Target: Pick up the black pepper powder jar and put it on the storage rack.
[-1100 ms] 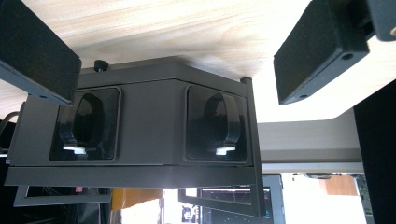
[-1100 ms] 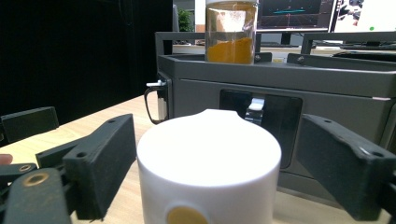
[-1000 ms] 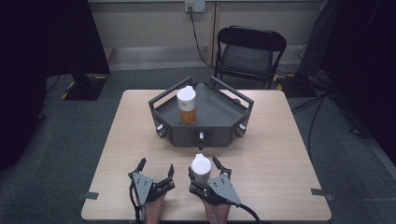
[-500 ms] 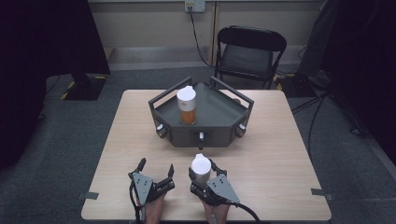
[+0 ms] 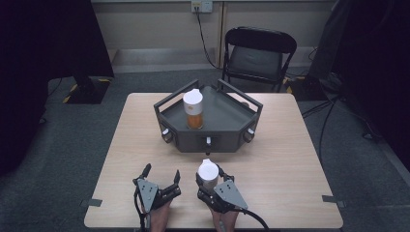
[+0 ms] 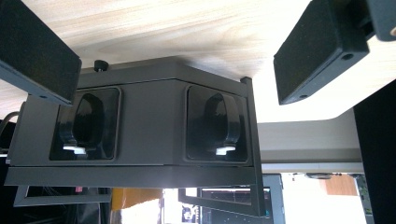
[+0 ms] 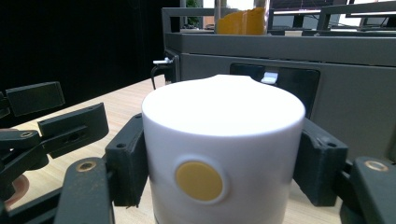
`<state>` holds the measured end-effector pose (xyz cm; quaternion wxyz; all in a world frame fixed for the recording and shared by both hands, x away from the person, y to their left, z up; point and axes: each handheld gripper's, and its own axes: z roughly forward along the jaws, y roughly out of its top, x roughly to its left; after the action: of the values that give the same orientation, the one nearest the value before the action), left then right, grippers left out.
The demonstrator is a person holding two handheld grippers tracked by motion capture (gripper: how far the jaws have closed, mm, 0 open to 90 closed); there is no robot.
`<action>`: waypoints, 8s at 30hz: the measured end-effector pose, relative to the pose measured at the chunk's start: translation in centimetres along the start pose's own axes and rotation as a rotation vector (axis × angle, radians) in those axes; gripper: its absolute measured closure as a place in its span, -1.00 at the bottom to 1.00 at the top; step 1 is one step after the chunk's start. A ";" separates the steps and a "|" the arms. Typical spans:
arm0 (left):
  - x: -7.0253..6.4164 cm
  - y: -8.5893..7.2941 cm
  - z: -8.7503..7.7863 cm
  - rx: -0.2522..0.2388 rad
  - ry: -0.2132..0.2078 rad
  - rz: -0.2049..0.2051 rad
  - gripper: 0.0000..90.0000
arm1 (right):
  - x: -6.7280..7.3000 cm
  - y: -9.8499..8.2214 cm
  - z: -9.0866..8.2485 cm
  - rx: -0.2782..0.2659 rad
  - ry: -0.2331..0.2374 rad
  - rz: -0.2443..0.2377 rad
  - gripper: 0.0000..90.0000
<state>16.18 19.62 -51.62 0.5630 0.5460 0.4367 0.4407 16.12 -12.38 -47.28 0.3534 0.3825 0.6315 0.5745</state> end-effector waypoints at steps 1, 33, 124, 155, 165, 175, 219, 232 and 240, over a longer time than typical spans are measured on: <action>0.0 0.0 0.0 0.000 0.000 0.000 -0.99 | 0.0 0.1 0.0 0.002 0.001 0.002 -0.32; 0.0 0.0 0.0 0.000 0.000 0.000 -0.99 | -0.2 2.3 -0.5 0.007 0.000 0.005 -0.32; 0.0 0.0 0.0 0.001 0.001 0.000 -0.99 | -6.7 16.9 7.3 -0.030 -0.040 -0.026 -0.32; -0.1 0.0 0.0 0.001 0.005 0.001 -0.98 | -8.3 15.7 13.1 0.013 -0.076 -0.034 -0.32; -0.1 0.0 0.0 0.001 0.005 0.001 -0.98 | -8.7 15.0 13.5 0.043 -0.084 -0.013 -0.32; -0.1 0.0 0.0 0.001 0.005 0.001 -0.99 | -9.2 14.2 13.2 0.023 -0.078 0.004 -0.32; -0.1 0.0 0.0 0.001 0.006 0.000 -0.98 | -8.3 12.9 12.6 -0.039 -0.138 0.012 -1.00; -0.2 0.0 0.0 0.002 0.011 0.001 -0.98 | -8.0 12.4 11.4 -0.082 -0.143 0.004 -1.00; -0.3 0.0 0.0 0.002 0.013 0.002 -0.98 | -7.7 12.1 10.5 -0.096 -0.135 0.003 -1.00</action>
<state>16.14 19.37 -51.59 0.5591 0.5441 0.4404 0.4443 29.91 -13.86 -36.13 0.4123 0.4039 0.5773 0.5776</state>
